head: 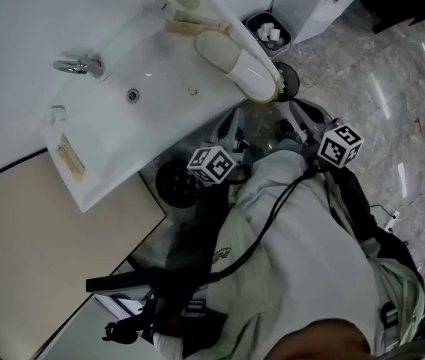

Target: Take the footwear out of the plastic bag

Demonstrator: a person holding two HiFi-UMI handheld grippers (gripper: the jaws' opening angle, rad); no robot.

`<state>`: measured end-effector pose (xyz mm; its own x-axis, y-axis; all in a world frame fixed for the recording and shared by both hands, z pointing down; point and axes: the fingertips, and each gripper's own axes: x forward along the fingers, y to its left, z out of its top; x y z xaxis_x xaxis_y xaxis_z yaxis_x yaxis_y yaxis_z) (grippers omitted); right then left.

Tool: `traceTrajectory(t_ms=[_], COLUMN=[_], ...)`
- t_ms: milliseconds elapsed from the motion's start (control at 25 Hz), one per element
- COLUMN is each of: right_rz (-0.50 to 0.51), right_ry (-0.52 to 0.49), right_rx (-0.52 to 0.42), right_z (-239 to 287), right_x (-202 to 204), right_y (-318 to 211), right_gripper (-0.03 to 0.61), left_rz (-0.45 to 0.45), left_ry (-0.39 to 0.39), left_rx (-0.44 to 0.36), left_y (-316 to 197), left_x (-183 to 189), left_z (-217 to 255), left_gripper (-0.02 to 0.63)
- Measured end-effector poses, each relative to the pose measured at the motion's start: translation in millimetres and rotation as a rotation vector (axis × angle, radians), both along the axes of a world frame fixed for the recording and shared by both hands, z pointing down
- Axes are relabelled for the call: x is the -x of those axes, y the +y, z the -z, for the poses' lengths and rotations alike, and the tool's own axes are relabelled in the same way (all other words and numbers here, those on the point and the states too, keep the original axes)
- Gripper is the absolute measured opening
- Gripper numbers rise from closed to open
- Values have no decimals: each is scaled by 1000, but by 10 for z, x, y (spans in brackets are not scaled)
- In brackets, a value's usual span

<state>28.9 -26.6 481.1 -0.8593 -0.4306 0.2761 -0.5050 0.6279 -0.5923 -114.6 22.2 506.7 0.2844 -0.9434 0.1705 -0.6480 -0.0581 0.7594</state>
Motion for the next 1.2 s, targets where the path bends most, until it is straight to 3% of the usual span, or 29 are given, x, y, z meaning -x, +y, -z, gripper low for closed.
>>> traceTrajectory(t_ms=[440, 520, 640, 720, 840, 1000, 1080, 1200], right_rz=[45, 97, 217, 242, 209, 166, 186, 263], right_ry=[-2, 23, 125, 130, 59, 57, 76, 76], right_rx=[28, -22, -196, -247, -164, 51, 140, 200], right_z=[-24, -4, 44, 72, 9, -364, -563, -734], right_x=[181, 218, 256, 251, 195, 99, 84, 137], right_y=[55, 104, 206, 267, 262, -16, -105, -119], right_gripper=[2, 2, 2, 2, 1, 2, 2, 2], left_rz=[66, 75, 66, 57, 65, 121, 144, 165], left_ry=[36, 46, 56, 52, 40, 55, 64, 68], left_rx=[18, 24, 22, 11, 0, 14, 26, 46], left_y=[127, 150, 176, 217, 260, 122, 50, -3], left_x=[197, 197, 115, 66, 27, -54, -156, -314], left_z=[-35, -53, -72, -69, -56, -82, -96, -132], left_gripper=[5, 5, 6, 5, 5, 6, 5, 5])
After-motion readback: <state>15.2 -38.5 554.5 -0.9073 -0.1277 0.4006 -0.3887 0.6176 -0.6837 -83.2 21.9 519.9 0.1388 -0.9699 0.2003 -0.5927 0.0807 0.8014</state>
